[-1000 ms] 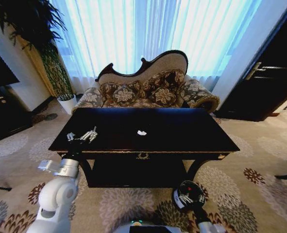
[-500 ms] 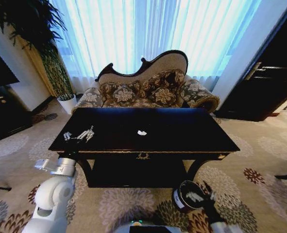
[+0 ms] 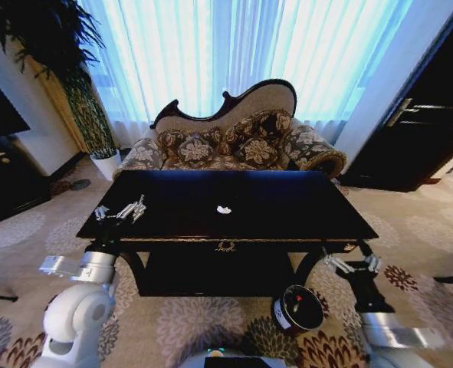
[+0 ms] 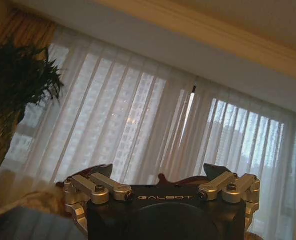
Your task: Move to the front of the table and place the trash on the table into the trash bin.
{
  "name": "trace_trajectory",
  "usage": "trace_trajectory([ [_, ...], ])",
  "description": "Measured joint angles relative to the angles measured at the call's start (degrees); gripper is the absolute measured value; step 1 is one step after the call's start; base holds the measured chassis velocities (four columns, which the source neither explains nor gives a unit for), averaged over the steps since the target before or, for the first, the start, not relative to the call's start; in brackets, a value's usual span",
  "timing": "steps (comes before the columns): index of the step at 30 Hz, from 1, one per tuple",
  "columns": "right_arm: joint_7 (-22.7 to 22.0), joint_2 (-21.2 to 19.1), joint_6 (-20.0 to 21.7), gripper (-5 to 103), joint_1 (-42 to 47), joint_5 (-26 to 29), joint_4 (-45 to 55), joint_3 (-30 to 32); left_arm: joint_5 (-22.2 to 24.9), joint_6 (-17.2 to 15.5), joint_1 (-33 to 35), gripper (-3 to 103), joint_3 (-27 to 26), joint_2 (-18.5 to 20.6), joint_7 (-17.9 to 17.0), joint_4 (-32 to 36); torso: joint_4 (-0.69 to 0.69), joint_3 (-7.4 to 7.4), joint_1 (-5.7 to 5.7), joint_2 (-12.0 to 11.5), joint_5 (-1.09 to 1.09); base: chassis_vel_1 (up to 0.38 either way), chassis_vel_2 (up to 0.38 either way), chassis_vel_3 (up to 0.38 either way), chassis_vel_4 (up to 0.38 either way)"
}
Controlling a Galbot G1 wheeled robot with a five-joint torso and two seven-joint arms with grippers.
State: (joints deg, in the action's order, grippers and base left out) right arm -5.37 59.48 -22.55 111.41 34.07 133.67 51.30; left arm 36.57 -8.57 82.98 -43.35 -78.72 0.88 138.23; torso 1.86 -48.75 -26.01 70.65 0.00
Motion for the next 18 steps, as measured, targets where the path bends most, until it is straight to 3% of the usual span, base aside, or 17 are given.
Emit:
trace_trajectory([
  [5,-2.84,-2.95,3.44,100,-3.02,2.08,2.05,0.32,-0.12,-0.35,0.86,100,0.12,-0.52,-0.32,0.63,-0.01,0.0,0.0,0.0,0.0,0.0,0.0,0.0,0.0],
  [6,-4.82,-5.08,6.51,100,-5.58,3.61,3.65,0.28,0.79,-0.81,1.15,100,-0.4,-0.01,-0.96,1.3,-0.01,0.0,0.0,0.0,0.0,0.0,0.0,0.0,0.0],
  [10,-8.6,-10.05,12.42,100,-12.19,6.68,6.94,-0.86,2.05,-1.56,1.99,100,-1.33,1.47,-2.08,3.64,-0.01,0.0,0.0,0.0,-0.01,0.0,0.0,0.0,0.0],
  [12,-9.39,-10.9,13.44,100,-13.31,7.32,7.63,-1.36,2.08,-1.58,2.31,100,-1.44,1.52,-2.19,4.2,-0.02,0.0,0.0,0.0,-0.02,0.0,0.0,0.0,0.0],
  [18,-13.55,-17.88,23.59,100,-23.64,13.3,10.02,-9.44,2.57,-2.2,4.37,100,-1.51,0.67,-3.48,5.15,-0.01,0.0,0.0,0.0,-0.01,0.0,0.0,0.0,0.0],
])
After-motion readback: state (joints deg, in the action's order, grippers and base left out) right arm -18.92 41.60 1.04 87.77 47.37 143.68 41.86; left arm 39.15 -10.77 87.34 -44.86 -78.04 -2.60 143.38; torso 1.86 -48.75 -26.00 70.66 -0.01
